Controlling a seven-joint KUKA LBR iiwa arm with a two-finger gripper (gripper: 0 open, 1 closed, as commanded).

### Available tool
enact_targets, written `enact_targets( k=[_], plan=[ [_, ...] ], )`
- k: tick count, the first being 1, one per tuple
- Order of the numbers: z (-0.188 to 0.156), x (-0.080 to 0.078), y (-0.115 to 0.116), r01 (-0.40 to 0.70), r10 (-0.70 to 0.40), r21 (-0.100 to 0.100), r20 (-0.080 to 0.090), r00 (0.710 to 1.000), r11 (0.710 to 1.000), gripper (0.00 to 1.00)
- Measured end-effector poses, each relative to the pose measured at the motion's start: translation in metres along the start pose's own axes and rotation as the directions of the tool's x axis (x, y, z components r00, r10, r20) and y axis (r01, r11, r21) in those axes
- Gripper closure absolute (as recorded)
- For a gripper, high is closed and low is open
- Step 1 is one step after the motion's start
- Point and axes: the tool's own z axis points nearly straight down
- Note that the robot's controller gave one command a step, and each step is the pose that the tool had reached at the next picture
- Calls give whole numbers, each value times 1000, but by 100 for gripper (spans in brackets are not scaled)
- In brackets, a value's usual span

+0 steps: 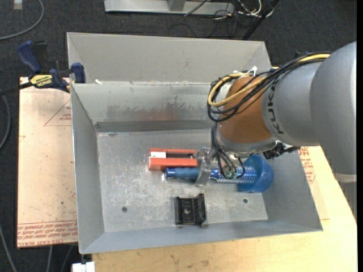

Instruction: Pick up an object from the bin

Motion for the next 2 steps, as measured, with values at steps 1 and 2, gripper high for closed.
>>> enact_targets(
  k=[1, 2],
  plan=[
    [0, 0, 0, 1, -1, 0, 0, 1000, 1000, 100],
    [-102, 1, 22, -6, 6, -1, 1, 1000, 1000, 100]
  ],
)
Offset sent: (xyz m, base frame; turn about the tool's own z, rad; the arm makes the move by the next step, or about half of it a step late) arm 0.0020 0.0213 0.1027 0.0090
